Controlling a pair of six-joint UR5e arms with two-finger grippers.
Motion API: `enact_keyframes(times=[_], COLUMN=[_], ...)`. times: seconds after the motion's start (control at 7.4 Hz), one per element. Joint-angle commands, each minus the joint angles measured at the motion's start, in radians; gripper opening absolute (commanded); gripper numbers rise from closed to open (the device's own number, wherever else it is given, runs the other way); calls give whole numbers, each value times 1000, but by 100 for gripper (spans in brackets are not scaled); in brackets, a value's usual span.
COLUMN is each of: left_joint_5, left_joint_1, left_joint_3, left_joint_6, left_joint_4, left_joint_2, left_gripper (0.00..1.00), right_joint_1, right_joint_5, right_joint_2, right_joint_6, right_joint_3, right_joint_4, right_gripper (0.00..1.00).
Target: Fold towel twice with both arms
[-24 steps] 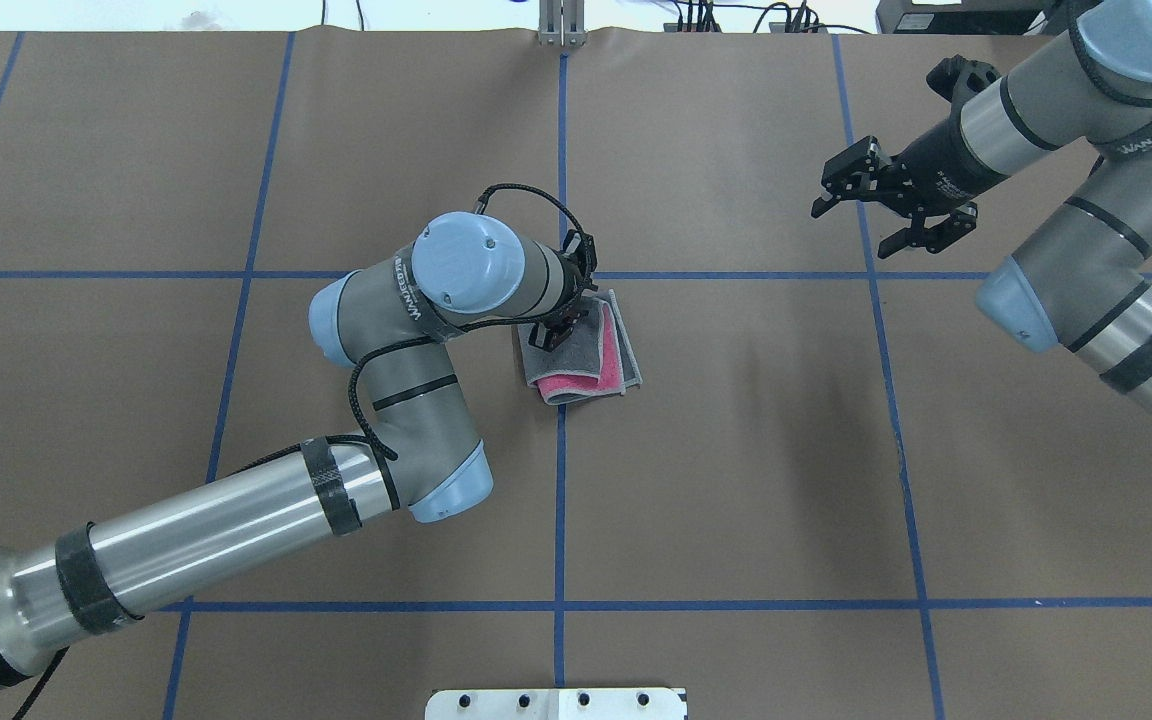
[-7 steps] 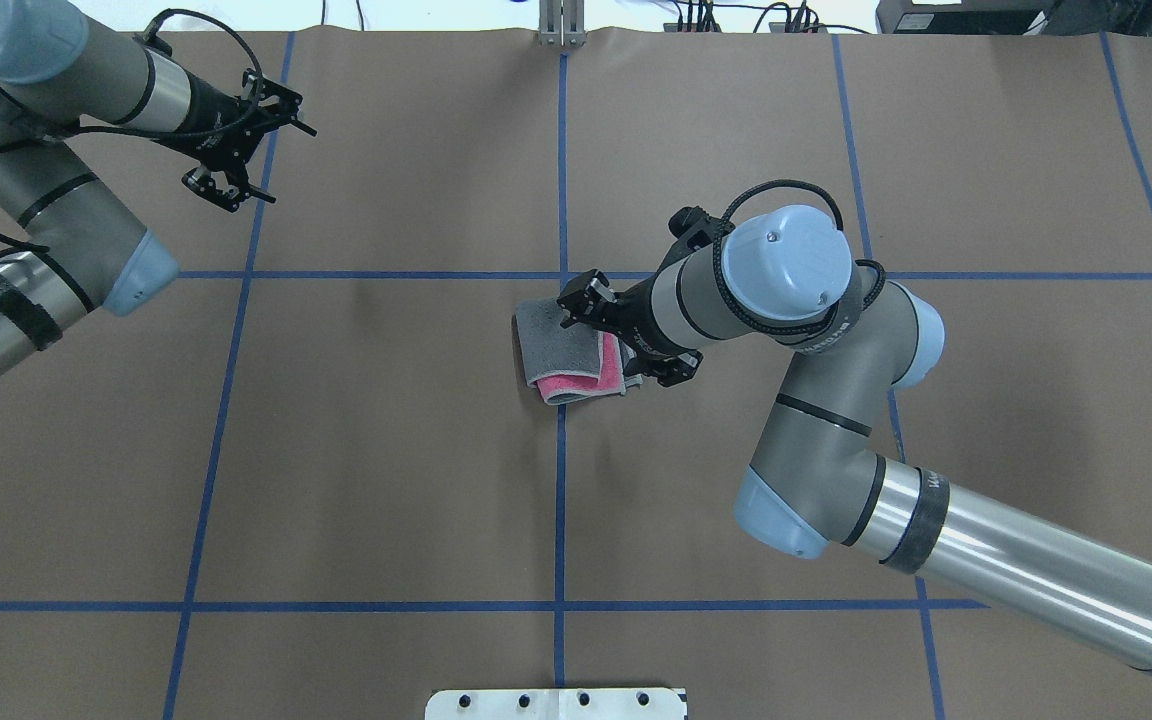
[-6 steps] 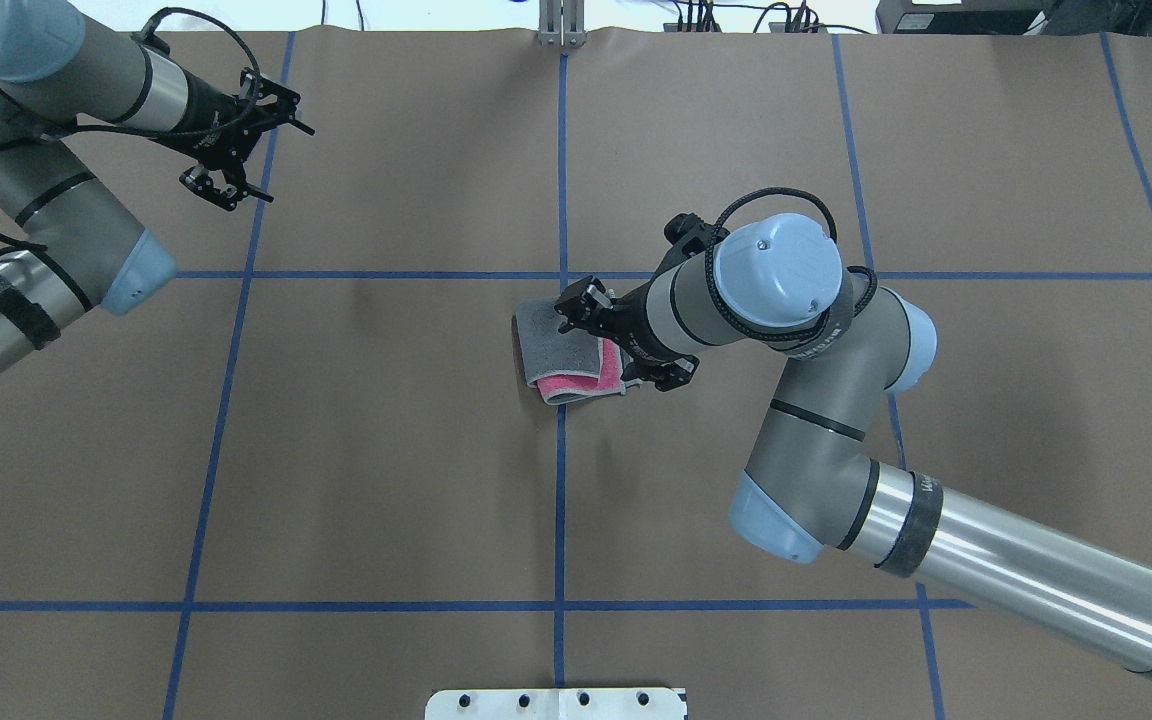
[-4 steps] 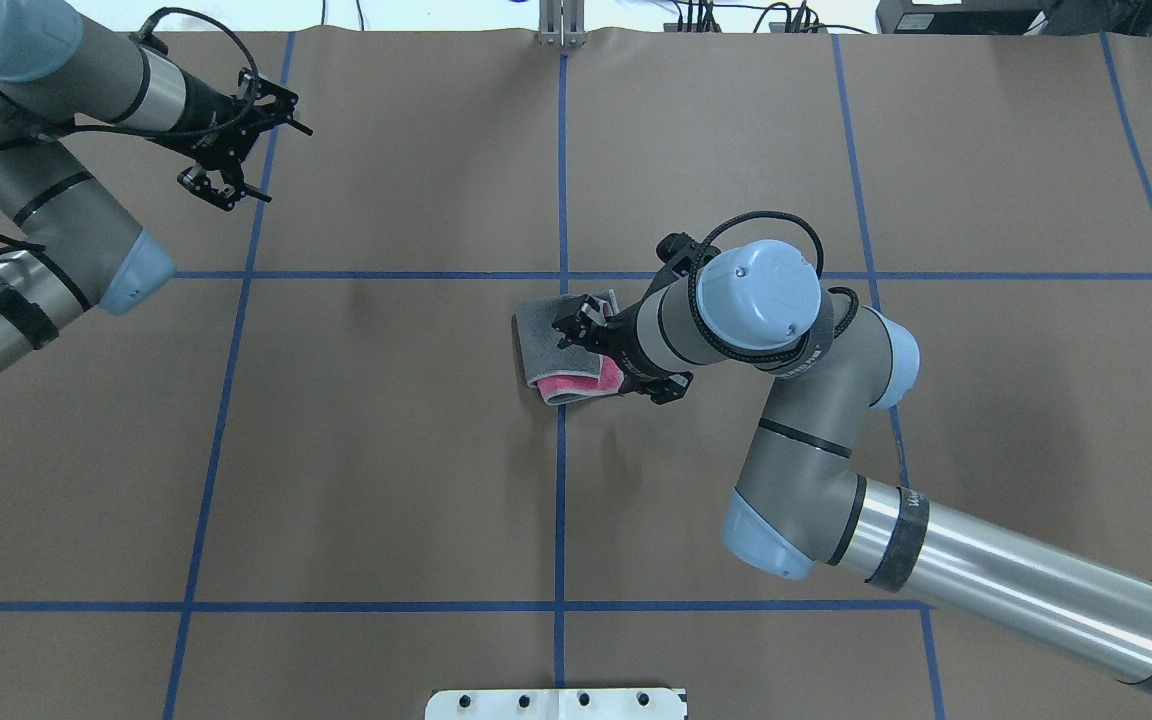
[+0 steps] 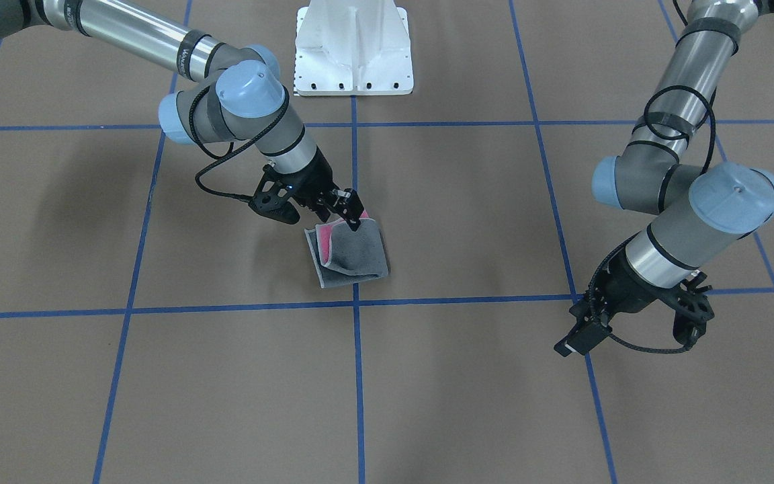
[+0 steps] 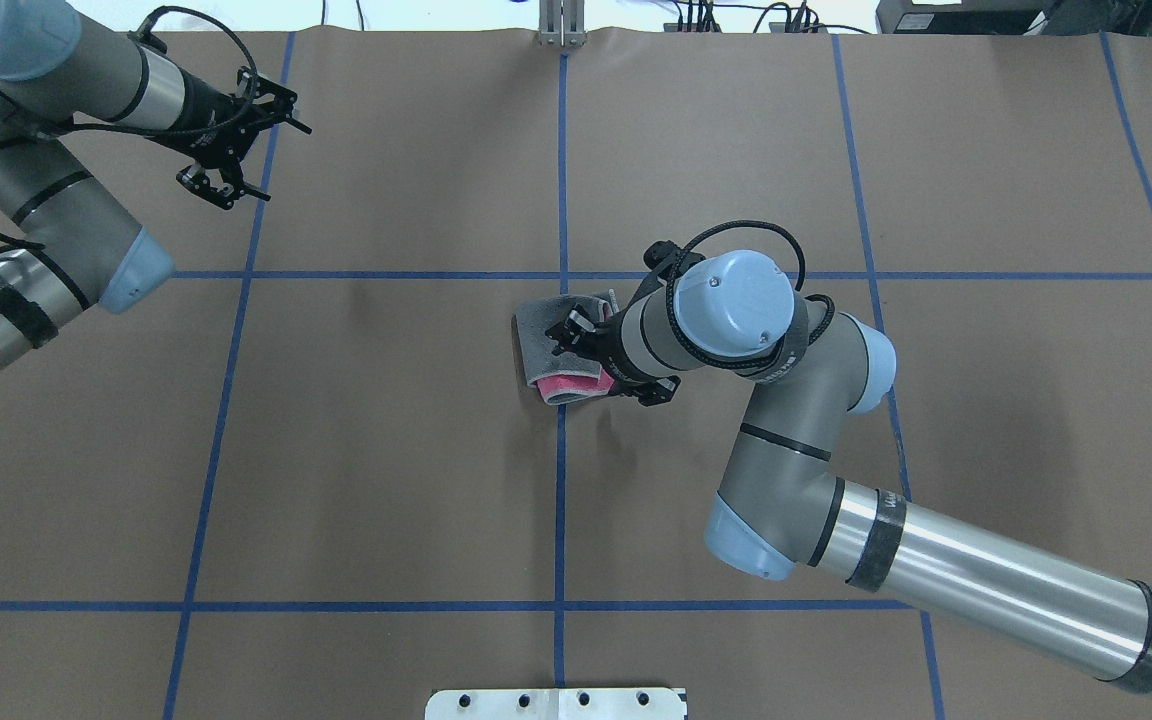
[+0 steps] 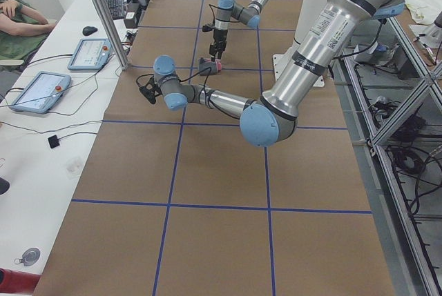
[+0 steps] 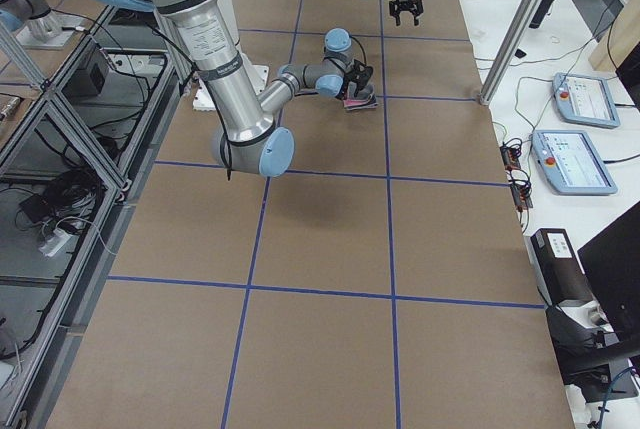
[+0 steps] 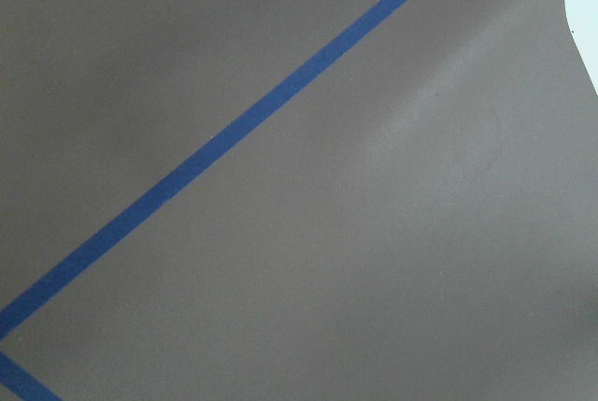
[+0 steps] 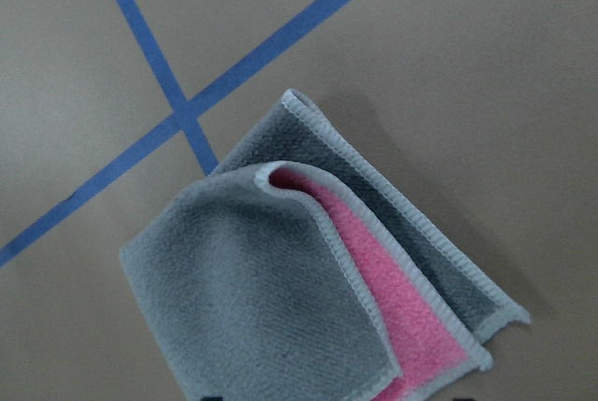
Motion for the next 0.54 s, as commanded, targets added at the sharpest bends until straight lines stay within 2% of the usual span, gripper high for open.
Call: enact_keyframes(times=[0.0,0.27,0.41], left_joint_5=[1,1,3], left_joint_1=[0,0,0], left_joint_3=[1,3,3], left_joint_6=[2,2,2], left_joint_4=[0,2,0], left_joint_2=[0,0,0], left_gripper=[99,99,99], right_joint_1=[-1,-1,-1], right_joint_5=[1,3,3], right_joint_2=[-7,-10,-10], right_joint_6=[-1,-2,-2], right_joint_3=[-5,-5,-5], right_joint_4=[0,0,0], right_gripper=[63,63,58])
